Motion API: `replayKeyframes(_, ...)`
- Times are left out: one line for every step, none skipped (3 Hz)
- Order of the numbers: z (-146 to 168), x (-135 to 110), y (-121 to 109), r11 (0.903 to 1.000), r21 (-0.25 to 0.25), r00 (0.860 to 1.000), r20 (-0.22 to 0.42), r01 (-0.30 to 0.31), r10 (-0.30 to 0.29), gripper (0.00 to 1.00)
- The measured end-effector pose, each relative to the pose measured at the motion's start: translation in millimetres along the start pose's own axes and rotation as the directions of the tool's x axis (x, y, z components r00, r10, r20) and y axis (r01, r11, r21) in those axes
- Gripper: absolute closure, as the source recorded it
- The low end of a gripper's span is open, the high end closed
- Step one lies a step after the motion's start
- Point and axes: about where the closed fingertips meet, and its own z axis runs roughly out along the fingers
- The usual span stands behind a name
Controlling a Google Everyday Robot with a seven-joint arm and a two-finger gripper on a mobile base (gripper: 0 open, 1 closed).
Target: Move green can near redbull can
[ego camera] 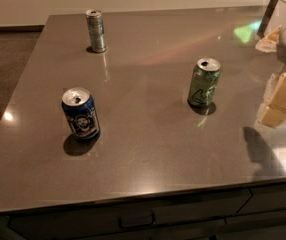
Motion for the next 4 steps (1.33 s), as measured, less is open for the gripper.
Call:
replayKeyframes(6, -4, -14, 0.9987, 0.012, 0.998, 0.033, -0.050, 0.050, 0.00)
replayKeyframes(19, -4, -35, 0.9899, 0.018, 0.987, 0.075, -0.141, 0.139, 0.00)
replayKeyframes(39, -8, -58, 0.9745, 0.020, 0.967, 0.128, -0.223, 0.219, 0.00)
replayKeyframes(58, -15, -76, 0.9570, 0.022, 0.943, 0.175, -0.289, 0.281, 0.00)
